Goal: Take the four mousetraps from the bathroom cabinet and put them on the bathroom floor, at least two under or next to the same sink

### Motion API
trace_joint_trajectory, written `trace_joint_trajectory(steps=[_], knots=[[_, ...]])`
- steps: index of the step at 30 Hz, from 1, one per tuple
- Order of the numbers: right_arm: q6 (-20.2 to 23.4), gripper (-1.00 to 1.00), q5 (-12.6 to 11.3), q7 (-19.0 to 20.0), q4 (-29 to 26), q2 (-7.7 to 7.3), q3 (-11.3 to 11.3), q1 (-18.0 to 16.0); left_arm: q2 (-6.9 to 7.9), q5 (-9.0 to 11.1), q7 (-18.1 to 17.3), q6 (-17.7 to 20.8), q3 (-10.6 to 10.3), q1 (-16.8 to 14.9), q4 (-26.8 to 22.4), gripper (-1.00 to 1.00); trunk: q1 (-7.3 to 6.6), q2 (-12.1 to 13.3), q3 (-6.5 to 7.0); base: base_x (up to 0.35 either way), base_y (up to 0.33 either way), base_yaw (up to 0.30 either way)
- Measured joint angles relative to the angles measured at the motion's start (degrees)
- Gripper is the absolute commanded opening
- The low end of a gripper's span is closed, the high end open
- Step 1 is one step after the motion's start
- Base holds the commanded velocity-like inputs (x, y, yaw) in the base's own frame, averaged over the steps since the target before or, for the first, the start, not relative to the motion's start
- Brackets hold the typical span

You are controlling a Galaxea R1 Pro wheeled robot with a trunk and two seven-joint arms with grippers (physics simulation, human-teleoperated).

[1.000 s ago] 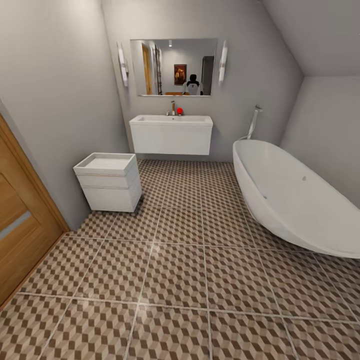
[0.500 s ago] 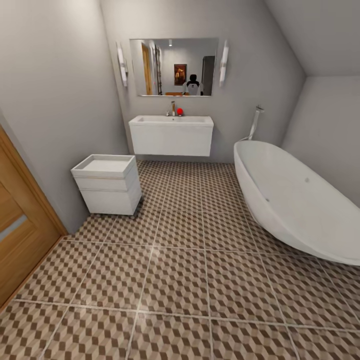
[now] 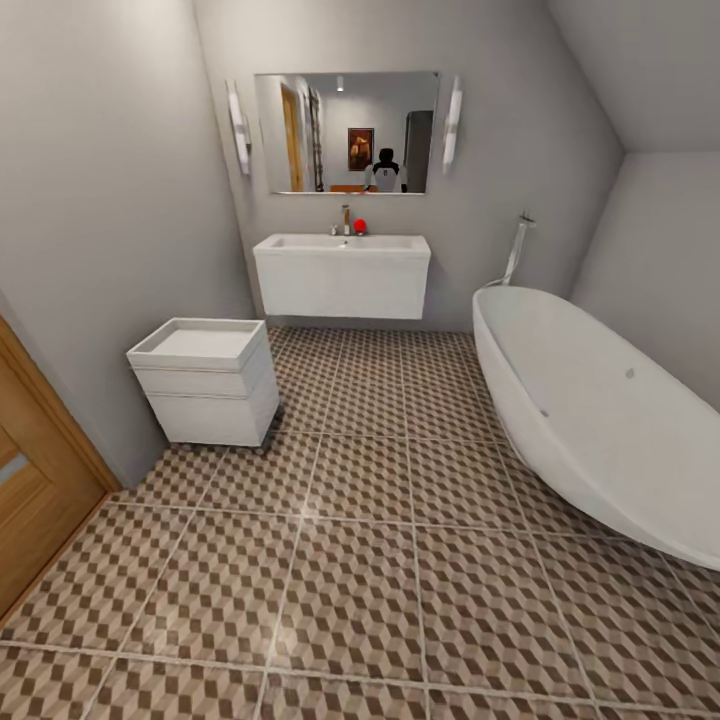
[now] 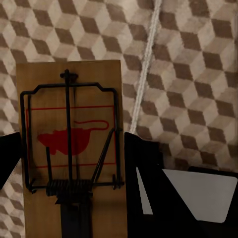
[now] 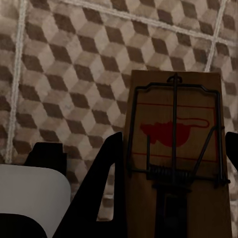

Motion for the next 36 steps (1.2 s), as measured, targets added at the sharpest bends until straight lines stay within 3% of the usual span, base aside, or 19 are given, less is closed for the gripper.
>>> trace_joint_trajectory(steps=[22, 36], knots=[[0.00, -1.00, -0.01, 0.00, 0.00, -0.09, -0.07, 0.01, 0.00, 0.00, 0.00, -0.02, 0.00, -0.02, 0.00, -1.00, 0.00, 0.00, 0.00, 0.325, 0.001, 0.000], [0.00, -1.00, 0.00, 0.00, 0.00, 0.00, -0.07, 0.03, 0.08, 0.00, -0.02, -0.01, 0.00, 0.03, 0.00, -1.00, 0.00, 0.00, 0.00, 0.325, 0.102, 0.000]])
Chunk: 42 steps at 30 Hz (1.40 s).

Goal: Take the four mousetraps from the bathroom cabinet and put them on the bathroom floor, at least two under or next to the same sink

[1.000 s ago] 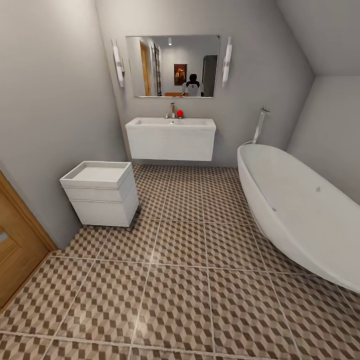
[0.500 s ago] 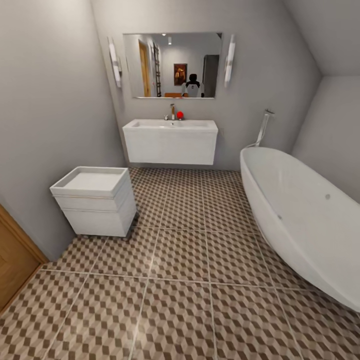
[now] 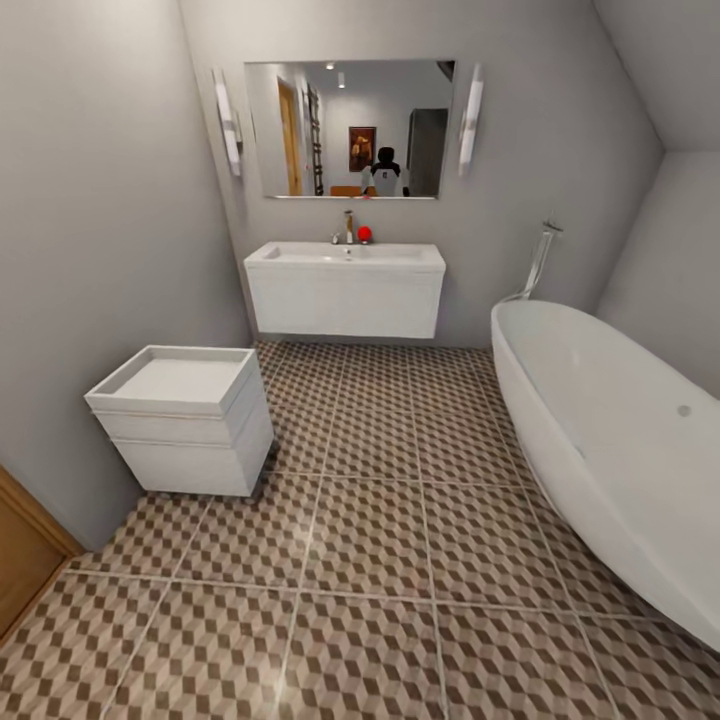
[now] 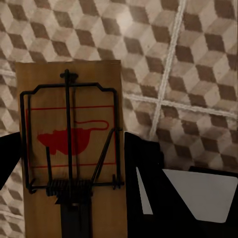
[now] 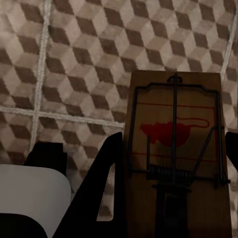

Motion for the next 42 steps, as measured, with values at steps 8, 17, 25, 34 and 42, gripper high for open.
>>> trace_joint_trajectory(steps=[8, 17, 25, 34, 42], knots=[[0.00, -1.00, -0.05, 0.00, 0.00, -0.08, 0.00, -0.02, -0.01, 0.00, -0.01, 0.04, 0.00, -0.05, 0.00, -1.00, 0.00, 0.00, 0.01, 0.325, 0.100, -0.146], [-0.01, -1.00, -0.07, 0.00, 0.00, -0.09, 0.00, -0.02, 0.00, 0.00, 0.00, 0.04, 0.00, -0.04, 0.00, -1.00, 0.00, 0.00, 0.21, 0.325, 0.097, -0.277], [0.00, -1.00, -0.02, 0.00, 0.00, -0.09, 0.00, -0.02, -0.01, 0.00, 0.00, 0.04, 0.00, -0.02, 0.00, -1.00, 0.00, 0.00, 0.32, 0.325, 0.101, -0.098], [0.00, -1.00, -0.03, 0.00, 0.00, -0.09, 0.00, -0.03, 0.00, 0.00, -0.02, 0.04, 0.00, -0.02, 0.00, -1.00, 0.00, 0.00, 0.32, 0.325, 0.119, 0.002], [0.00, -1.00, -0.07, -0.16, 0.00, -0.04, 0.00, -0.01, -0.04, 0.00, -0.05, 0.04, 0.00, -0.04, -0.03, -1.00, 0.00, 0.00, 0.32, 0.327, 0.048, 0.149]])
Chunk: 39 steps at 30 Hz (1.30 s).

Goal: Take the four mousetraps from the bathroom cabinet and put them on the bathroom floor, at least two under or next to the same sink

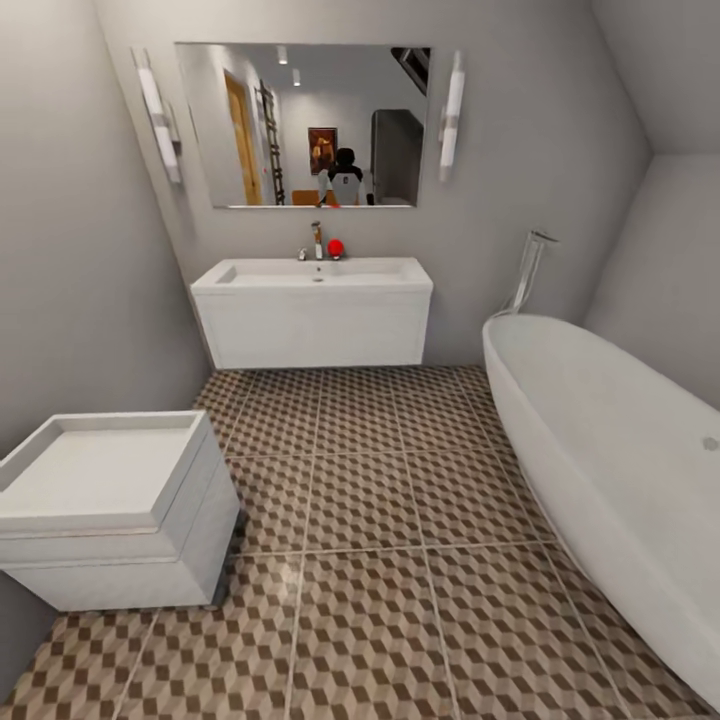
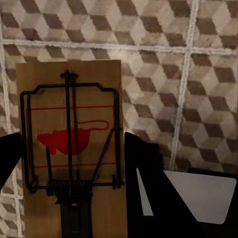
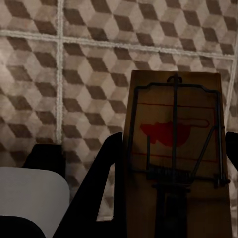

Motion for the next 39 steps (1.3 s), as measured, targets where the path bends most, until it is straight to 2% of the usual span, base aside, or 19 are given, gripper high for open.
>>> trace_joint_trajectory(steps=[27, 39], knots=[[0.00, -1.00, 0.18, -0.01, 0.08, -0.03, 0.00, -0.02, 0.00, 0.00, 0.00, 0.00, 0.00, -0.01, -0.10, -1.00, 0.00, 0.00, 0.00, 0.334, 0.001, 0.003], [0.00, -1.00, 0.33, -0.01, 0.09, 0.04, 0.00, 0.01, -0.02, 0.00, 0.00, 0.00, 0.00, 0.00, -0.15, -1.00, 0.00, 0.00, 0.00, 0.327, 0.112, 0.000]])
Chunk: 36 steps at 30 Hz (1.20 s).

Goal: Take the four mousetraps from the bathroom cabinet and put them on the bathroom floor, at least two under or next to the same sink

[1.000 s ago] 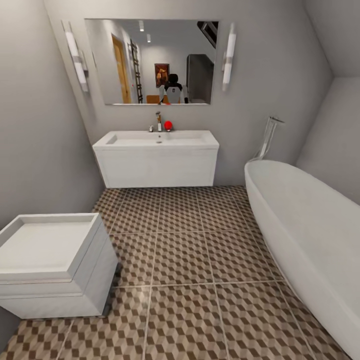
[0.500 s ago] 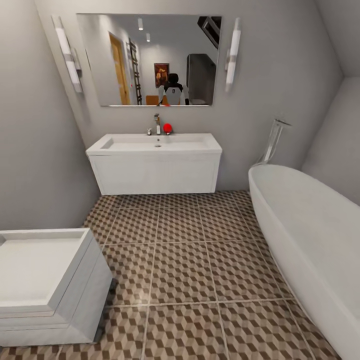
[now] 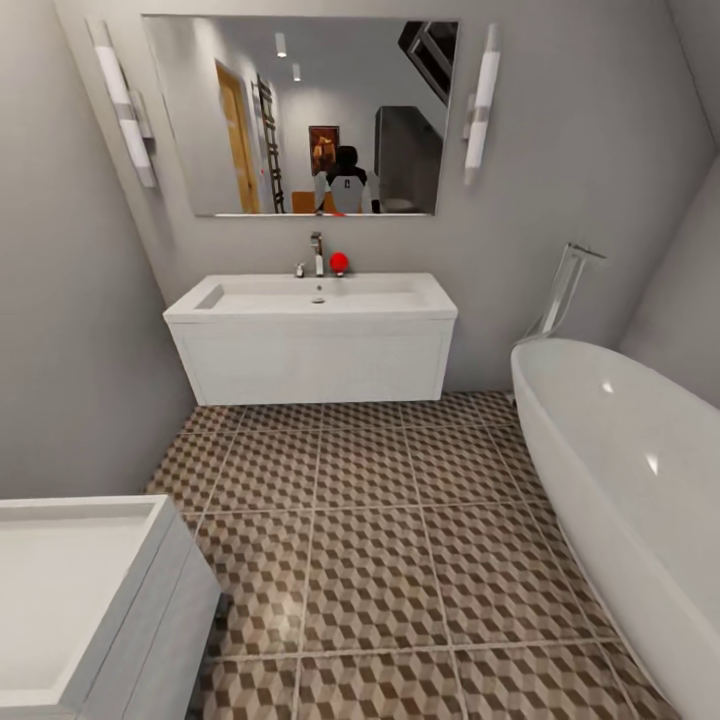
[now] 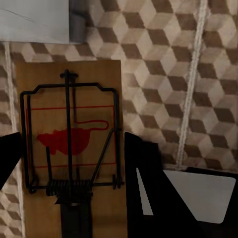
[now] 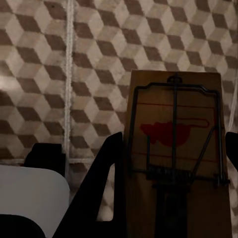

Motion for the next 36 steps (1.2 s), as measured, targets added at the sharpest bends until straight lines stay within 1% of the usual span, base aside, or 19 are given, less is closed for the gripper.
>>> trace_joint_trajectory(steps=[14, 36], knots=[[0.00, -1.00, 0.10, 0.00, 0.00, -0.09, 0.02, -0.01, 0.03, 0.00, -0.02, 0.00, 0.00, 0.05, 0.09, -1.00, 0.00, 0.00, 0.00, 0.321, 0.147, 0.000], [0.00, -1.00, -0.33, 0.00, -0.08, -0.09, 0.00, -0.01, -0.03, -0.02, -0.02, -0.07, -0.02, 0.06, 0.00, -1.00, 0.00, 0.00, 0.00, 0.336, 0.004, 0.000]])
